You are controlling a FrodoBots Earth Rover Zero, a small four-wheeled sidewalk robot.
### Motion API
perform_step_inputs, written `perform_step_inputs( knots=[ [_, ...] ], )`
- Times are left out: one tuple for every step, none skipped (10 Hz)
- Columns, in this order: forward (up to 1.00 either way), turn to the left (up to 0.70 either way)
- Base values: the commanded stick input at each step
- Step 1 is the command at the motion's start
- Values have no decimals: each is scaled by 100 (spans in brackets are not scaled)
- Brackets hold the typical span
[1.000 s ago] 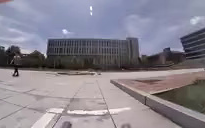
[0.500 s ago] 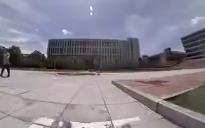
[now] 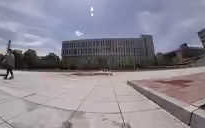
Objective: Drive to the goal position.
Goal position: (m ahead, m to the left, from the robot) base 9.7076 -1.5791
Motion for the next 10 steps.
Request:
perform_step_inputs(
  knots=[
    [70,1],
    [70,3],
    [70,2],
    [70,2],
    [70,3],
    [70,2],
    [70,3],
    [70,3],
    [70,3],
    [70,2]
  ],
)
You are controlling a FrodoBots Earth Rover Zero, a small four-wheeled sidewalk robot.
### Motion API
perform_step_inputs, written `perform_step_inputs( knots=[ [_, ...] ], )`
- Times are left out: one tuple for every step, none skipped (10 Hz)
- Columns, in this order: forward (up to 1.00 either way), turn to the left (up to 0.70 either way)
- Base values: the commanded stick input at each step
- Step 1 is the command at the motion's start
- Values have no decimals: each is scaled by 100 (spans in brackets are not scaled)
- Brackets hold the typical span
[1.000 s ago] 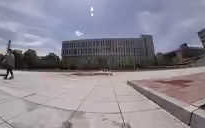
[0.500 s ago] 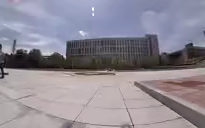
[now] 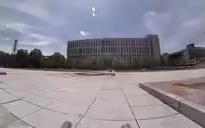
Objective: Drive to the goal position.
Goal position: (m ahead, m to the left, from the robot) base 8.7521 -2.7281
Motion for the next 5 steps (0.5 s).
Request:
perform_step_inputs(
  knots=[
    [70,3],
    [70,3],
    [70,3],
    [70,3],
    [70,3]
  ],
)
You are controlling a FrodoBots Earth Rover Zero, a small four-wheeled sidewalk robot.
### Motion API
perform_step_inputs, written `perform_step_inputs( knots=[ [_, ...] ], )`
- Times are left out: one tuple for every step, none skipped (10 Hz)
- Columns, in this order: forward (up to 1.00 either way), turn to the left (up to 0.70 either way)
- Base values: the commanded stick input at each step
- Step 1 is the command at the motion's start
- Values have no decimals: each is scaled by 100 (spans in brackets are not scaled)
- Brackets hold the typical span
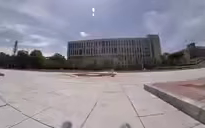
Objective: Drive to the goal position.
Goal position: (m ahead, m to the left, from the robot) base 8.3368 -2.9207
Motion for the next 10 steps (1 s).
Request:
perform_step_inputs(
  knots=[
    [70,2],
    [70,3],
    [70,2],
    [70,3],
    [70,3],
    [70,3],
    [70,2],
    [70,3],
    [70,2],
    [70,3]
  ],
)
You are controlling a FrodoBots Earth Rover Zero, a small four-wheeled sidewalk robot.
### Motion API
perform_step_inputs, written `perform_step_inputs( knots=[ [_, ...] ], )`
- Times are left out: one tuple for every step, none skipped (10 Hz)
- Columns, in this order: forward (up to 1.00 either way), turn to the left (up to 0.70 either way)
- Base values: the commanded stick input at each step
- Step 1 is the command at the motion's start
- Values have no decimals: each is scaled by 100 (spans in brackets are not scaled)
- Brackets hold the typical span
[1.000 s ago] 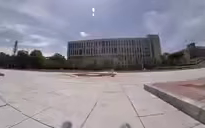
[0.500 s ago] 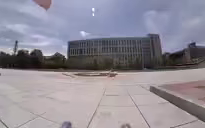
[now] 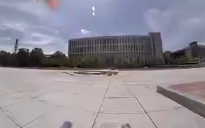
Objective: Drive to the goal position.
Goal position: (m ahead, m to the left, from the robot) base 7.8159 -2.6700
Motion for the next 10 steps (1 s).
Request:
perform_step_inputs(
  knots=[
    [70,3],
    [70,2],
    [70,2],
    [70,3],
    [70,3],
    [70,2],
    [70,2],
    [70,3],
    [70,2],
    [70,3]
  ],
)
